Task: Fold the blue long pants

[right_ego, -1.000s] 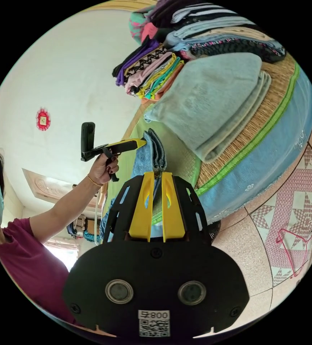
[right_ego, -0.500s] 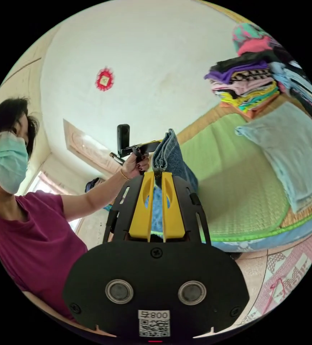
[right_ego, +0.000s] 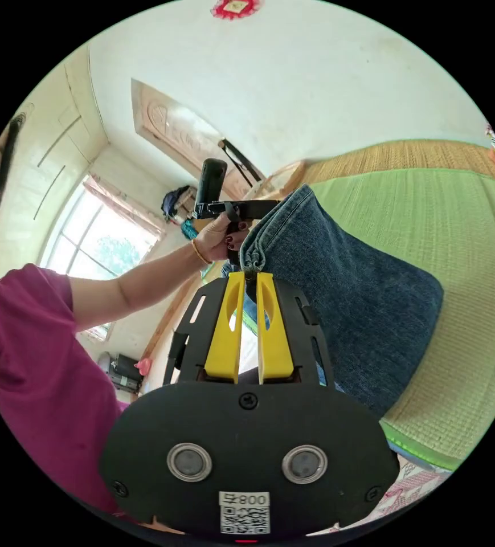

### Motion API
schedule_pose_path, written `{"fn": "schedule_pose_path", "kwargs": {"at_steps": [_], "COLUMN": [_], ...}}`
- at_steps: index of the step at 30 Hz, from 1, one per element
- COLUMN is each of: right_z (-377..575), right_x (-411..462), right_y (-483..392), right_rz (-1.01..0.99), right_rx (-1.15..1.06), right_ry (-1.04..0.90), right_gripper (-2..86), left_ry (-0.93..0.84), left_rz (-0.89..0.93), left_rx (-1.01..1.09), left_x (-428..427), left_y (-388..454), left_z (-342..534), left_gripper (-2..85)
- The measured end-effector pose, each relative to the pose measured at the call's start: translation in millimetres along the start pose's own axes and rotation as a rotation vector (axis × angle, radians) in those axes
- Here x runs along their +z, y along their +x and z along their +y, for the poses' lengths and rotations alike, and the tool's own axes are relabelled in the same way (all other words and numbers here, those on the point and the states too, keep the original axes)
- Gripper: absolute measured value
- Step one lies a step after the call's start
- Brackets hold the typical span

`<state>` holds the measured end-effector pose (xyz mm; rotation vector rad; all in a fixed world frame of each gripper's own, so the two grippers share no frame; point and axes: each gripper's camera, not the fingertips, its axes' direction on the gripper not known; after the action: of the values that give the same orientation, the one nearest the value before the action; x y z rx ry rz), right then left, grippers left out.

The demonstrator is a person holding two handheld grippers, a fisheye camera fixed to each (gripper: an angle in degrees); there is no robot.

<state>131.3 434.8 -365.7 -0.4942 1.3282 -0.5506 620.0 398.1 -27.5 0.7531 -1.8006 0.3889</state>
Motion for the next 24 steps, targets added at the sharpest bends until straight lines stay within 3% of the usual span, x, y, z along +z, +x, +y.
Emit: {"fn": "schedule_pose_path", "kwargs": {"at_steps": [8, 16, 24], "right_z": [-65.8, -124.8, -175.0], "right_x": [77.6, 71.7, 55.9], "right_y": [-6.2, -39.9, -86.2], "right_rz": [0.048, 0.04, 0.043], "right_rx": [0.093, 0.094, 0.059], "right_ry": [-0.261, -0.354, -0.437], "right_gripper": [3.5, 4.1, 0.7], "left_ry": [-0.03, 0.097, 0.033], "left_rz": [-0.014, 0.135, 0.109], "left_rx": [-0.46, -0.536, -0.602], "left_x": [-4.4, -19.0, -14.0], "left_y": [-168.6, -199.2, -223.3], "left_z": [201.3, 326.9, 404.0], "left_gripper": [2.1, 7.9, 9.1]}}
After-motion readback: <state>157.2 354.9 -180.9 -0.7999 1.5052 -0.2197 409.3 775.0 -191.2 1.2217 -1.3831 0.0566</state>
